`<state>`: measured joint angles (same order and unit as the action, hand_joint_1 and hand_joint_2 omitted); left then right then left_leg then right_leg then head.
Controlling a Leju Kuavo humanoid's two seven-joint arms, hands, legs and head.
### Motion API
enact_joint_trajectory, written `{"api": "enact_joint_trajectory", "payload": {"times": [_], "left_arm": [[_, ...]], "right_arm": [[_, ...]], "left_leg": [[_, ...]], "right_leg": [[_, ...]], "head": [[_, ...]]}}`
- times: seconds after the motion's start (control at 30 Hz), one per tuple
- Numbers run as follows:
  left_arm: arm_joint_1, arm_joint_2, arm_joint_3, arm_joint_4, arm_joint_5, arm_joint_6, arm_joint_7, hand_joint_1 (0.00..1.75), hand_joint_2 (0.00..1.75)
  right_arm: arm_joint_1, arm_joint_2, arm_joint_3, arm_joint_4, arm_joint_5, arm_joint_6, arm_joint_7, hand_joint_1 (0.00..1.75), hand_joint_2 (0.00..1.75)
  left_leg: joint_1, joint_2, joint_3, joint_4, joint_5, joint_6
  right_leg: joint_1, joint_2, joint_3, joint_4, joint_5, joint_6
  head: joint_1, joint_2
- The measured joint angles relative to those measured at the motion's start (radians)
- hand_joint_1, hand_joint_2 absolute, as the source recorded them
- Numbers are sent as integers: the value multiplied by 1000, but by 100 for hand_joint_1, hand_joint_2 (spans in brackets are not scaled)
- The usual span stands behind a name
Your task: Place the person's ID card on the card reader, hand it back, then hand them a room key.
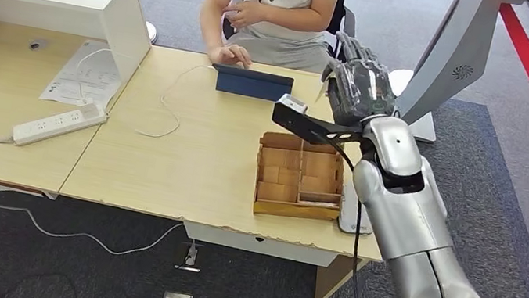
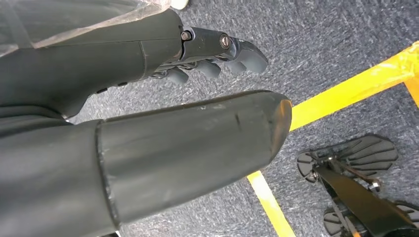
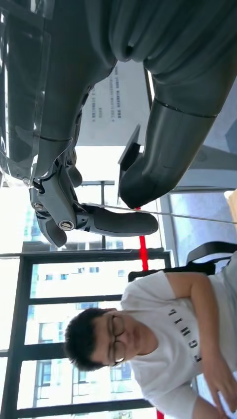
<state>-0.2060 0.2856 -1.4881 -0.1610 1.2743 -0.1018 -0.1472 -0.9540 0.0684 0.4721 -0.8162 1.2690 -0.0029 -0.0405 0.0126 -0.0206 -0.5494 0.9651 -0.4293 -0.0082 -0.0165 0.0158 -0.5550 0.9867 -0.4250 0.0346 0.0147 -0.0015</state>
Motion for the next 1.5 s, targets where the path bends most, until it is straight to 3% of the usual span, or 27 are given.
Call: {"api": "enact_joint_trajectory", "payload": {"times": [0.17, 0.33, 0.57, 1.2, 1.33, 1.5], "left_arm": [[-12, -7, -10, 0, -9, -3, 10, 0, 0], [-25, -16, -11, 0, -9, 0, 20, 0, 0], [-21, -25, -11, 0, 8, 15, 24, 0, 0], [20, -39, -11, 0, 18, 17, 26, 0, 0], [20, -39, -11, 0, 18, 5, 26, 0, 0], [20, -39, -11, 0, 20, 2, 28, 0, 0]], "right_arm": [[-128, 75, 21, 155, 30, 2, 29, 175, 175], [-202, 109, 29, 268, 43, 41, 56, 175, 175], [-232, 116, 42, 369, 68, 87, 87, 175, 175], [-232, 117, 66, 458, 96, 84, 77, 175, 175], [-228, 119, 71, 465, 103, 77, 66, 0, 0], [-218, 123, 77, 473, 113, 60, 53, 0, 0]], "left_leg": [[0, -1, -1, 0, 0, 0], [0, -1, -1, 0, 0, 0], [0, 0, -1, 0, 0, 0], [0, 0, -1, 0, 0, 0], [0, 0, -1, 0, 0, 0], [0, 0, -1, 0, 0, 0]], "right_leg": [[0, 0, -1, 0, 0, 0], [0, 0, -1, -1, 0, 0], [0, 0, 0, -1, 0, 0], [0, 0, -1, -1, 0, 0], [0, 0, -1, -1, 0, 0], [0, 0, -1, -1, 0, 0]], "head": [[0, 0], [0, 0], [0, 0], [0, 0], [0, 0], [0, 0]]}}
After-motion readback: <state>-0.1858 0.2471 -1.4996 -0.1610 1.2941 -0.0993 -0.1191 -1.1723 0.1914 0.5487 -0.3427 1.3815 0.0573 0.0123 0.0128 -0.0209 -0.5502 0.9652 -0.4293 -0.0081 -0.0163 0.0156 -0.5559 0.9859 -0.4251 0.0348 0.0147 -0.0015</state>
